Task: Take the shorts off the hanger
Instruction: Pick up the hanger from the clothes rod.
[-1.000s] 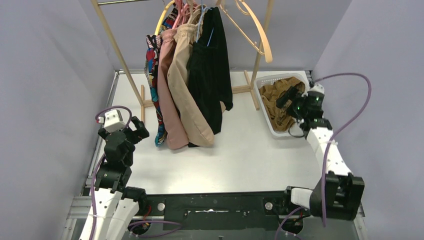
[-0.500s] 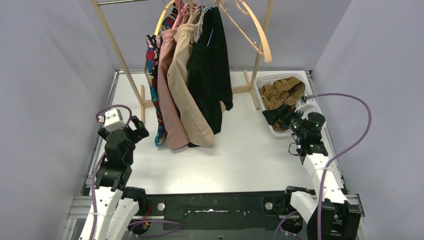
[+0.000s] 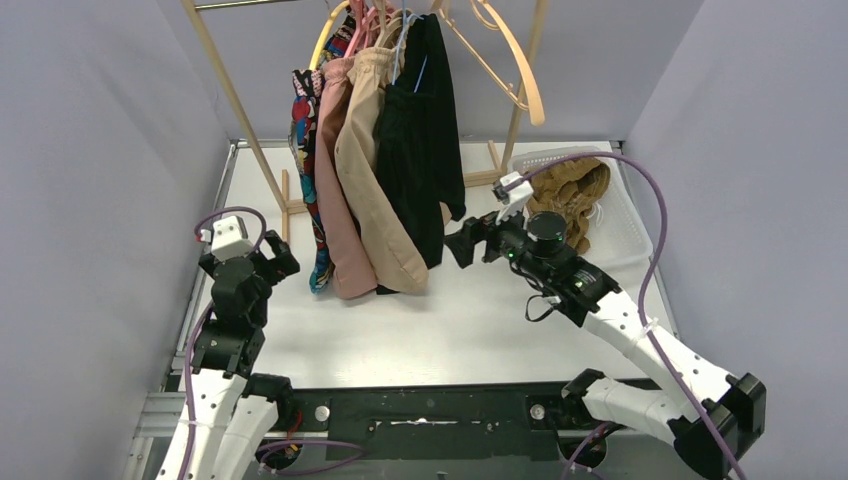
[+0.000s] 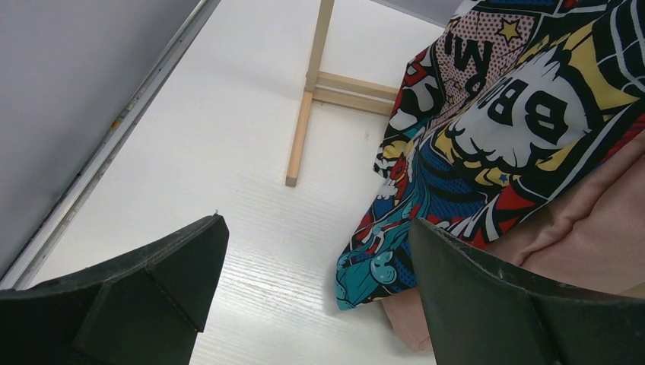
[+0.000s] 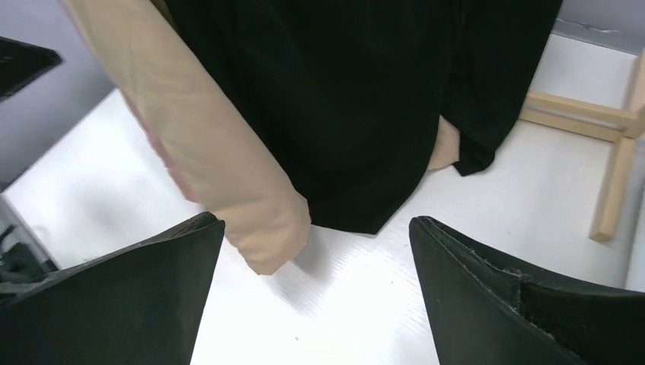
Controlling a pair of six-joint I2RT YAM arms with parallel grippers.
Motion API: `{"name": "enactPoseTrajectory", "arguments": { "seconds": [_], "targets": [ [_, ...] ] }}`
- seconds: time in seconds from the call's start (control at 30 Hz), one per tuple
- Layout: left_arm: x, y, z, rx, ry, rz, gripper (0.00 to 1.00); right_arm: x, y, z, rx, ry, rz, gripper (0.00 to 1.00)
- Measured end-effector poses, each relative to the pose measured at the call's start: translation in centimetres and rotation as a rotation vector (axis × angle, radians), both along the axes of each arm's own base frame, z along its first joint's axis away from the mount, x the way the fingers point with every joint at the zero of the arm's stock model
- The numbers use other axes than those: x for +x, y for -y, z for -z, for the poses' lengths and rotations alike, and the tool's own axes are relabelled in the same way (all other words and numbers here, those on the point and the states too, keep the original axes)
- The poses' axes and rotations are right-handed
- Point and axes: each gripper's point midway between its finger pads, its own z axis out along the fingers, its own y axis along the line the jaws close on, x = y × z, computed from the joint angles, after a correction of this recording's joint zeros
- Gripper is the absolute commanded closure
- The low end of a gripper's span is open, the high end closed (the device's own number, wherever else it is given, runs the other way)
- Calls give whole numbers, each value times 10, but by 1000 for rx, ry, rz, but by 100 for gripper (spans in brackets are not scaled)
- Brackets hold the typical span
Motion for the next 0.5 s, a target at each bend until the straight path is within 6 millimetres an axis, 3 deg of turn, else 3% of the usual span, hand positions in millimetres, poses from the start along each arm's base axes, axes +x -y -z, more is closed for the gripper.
{"name": "enactPoseTrajectory", "arguments": {
  "seconds": [0.3,0.4,0.5],
  "targets": [
    [1,2,-3,-5,12,13,9,-9,-55,5,-152,41,24,14],
    [1,2,-4,-6,17,17,9,8,-71,-16,-151,63,81,15],
    [0,3,-4,-8,22,21,9,35,-82,-53,-114,92,177,15]
  ]
}}
